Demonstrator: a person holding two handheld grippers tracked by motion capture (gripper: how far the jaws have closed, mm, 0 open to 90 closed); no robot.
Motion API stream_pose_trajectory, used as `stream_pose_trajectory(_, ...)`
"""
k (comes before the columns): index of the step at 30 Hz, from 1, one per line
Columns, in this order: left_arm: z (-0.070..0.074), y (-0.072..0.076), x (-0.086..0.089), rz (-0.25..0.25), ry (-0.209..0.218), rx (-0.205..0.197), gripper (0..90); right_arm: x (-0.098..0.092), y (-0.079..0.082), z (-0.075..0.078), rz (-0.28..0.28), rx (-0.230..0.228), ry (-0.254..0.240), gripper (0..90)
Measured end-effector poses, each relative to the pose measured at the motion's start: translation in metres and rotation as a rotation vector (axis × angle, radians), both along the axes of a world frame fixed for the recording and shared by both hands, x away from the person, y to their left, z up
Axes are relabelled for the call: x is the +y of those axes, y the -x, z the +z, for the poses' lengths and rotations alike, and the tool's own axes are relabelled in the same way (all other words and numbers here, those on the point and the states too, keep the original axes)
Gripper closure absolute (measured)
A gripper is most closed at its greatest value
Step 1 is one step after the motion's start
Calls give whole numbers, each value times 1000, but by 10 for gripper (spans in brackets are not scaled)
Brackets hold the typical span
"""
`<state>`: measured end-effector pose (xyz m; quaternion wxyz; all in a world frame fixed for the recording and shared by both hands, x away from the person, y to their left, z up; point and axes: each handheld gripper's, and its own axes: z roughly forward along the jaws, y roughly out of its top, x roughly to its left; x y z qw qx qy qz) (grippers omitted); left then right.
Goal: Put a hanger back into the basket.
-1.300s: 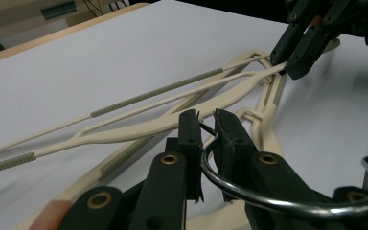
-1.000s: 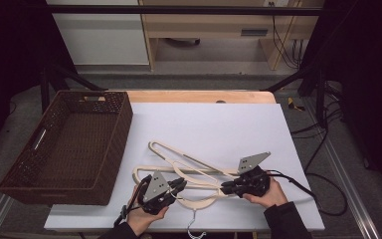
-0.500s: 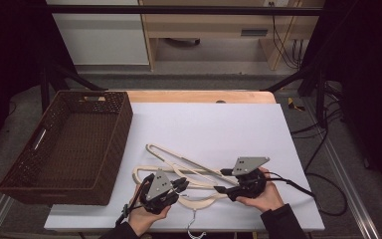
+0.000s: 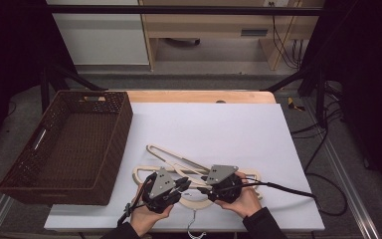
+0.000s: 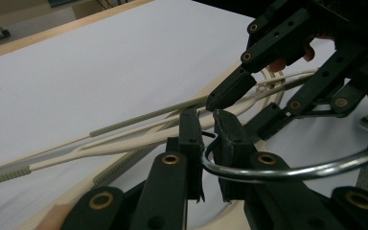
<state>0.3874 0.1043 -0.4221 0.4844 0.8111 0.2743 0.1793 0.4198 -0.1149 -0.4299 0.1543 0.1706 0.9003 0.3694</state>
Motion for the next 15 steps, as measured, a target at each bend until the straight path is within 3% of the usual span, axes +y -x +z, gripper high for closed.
stream_pose_trajectory(2,0,0,0,1,2,-1,819,0,-1,0,12,-31,-7,729)
stream_pose_trajectory(8,1,-1,1,-5,23,4,787,-1,2,1,30,-65,3,757)
stream_pose_trajectory(12,9,-3,11,-33,68,-3,645,-5,3,4,34,-95,7,780)
stream_pose_trajectory(15,14,-4,19,-38,69,-14,502,-9,2,10,22,-115,8,804)
